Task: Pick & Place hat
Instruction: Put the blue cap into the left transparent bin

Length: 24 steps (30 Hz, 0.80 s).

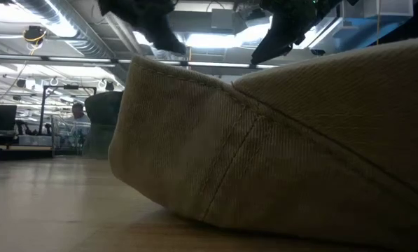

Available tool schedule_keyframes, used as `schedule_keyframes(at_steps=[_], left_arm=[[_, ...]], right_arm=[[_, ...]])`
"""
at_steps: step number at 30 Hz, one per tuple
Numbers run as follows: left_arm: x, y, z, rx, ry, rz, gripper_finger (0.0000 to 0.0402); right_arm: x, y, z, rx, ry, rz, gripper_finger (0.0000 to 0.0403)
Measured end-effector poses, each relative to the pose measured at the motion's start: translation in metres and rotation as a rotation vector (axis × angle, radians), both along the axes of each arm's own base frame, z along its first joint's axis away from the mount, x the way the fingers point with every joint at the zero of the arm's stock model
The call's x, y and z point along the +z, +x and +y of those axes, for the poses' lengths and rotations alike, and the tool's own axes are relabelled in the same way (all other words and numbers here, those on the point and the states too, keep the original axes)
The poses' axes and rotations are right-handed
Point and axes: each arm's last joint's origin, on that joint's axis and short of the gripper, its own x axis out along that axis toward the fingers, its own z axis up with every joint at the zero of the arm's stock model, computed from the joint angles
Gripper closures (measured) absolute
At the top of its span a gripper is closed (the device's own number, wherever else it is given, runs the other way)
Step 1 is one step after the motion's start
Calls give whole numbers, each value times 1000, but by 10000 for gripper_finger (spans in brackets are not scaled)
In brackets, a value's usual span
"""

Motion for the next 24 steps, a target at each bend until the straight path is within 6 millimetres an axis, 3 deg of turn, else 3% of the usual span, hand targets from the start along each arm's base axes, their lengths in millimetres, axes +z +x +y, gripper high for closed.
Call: schedule_keyframes(at_steps=[7, 14, 24], left_arm=[[-46, 34, -48, -151, -23, -96, 236], [-94, 42, -101, -325, -11, -197, 238], [-111, 40, -143, -472, -16, -174, 236]], right_arm=[[-4, -3, 0, -83, 101, 31, 229], [-6, -5, 1, -103, 145, 53, 229], [-5, -5, 1, -111, 160, 46, 229]])
